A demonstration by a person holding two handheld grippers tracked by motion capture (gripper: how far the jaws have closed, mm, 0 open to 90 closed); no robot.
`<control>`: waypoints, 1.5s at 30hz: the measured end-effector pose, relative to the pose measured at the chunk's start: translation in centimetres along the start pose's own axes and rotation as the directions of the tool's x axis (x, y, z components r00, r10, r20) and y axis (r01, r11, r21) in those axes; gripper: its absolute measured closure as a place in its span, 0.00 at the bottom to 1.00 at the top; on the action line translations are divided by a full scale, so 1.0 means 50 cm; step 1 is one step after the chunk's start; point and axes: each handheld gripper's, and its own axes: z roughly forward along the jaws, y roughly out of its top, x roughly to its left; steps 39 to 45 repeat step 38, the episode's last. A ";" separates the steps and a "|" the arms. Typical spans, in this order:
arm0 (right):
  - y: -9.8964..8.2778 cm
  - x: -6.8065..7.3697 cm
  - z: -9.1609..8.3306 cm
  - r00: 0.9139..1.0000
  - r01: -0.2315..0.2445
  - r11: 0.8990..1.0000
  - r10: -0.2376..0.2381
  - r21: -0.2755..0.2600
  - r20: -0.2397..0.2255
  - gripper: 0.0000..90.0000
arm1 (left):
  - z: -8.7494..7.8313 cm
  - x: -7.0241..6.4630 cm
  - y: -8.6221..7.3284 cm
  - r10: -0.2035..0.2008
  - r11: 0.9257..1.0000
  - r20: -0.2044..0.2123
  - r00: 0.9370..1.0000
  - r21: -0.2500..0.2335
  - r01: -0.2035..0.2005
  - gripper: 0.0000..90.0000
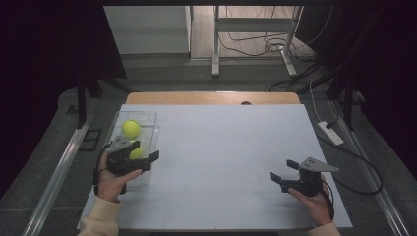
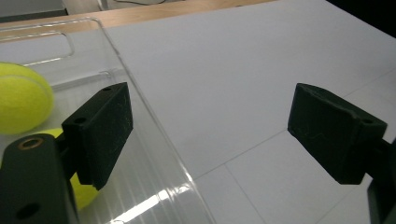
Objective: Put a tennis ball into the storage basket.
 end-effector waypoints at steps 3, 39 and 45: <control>0.000 0.001 0.001 1.000 0.002 1.000 -0.002 0.003 -0.002 0.17 | 0.001 -0.013 -0.008 0.009 1.000 0.017 1.000 -0.007 -0.009 0.17; 0.009 0.008 -0.012 1.000 0.008 1.000 -0.008 -0.021 -0.001 0.16 | 0.016 -0.079 -0.044 0.078 0.997 0.089 0.993 0.014 -0.080 0.16; 0.009 0.008 -0.012 1.000 0.008 1.000 -0.008 -0.021 -0.001 0.16 | 0.016 -0.079 -0.044 0.078 0.997 0.089 0.993 0.014 -0.080 0.16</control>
